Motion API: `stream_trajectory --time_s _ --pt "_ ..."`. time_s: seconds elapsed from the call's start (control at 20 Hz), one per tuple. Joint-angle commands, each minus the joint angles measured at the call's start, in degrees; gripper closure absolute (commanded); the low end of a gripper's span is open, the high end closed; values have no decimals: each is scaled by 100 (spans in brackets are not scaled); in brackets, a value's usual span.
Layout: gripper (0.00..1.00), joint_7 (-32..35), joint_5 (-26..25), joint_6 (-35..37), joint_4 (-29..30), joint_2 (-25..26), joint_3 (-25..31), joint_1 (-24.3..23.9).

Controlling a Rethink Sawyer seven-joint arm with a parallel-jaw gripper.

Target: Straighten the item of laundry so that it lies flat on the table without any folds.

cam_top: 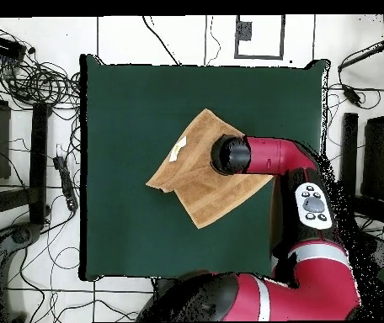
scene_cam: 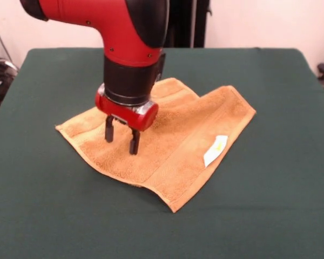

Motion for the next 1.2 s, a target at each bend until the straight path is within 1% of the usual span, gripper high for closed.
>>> stream_trajectory --time_s 0.05,0.15,0.25,0.35,0.55,0.6,0.65,0.8,0.95,1.2 --pt "0 946 63 -1200 603 70 114 177" --pt "0 1238 140 -1533 906 27 -41 279" --pt "0 1469 216 -1816 1063 22 -253 428" --pt "0 1564 366 -1846 1239 -9 -383 531" --pt "0 1719 792 -1393 1822 -278 -777 854" --pt "0 1687 857 -1213 1937 -357 -857 919" --pt "0 1503 857 -1030 1992 -430 -895 952" --pt "0 968 979 -613 2179 -542 -679 727" --pt "0 594 1037 -361 2202 -540 -546 476" --pt "0 314 916 -500 2491 -754 -487 74"
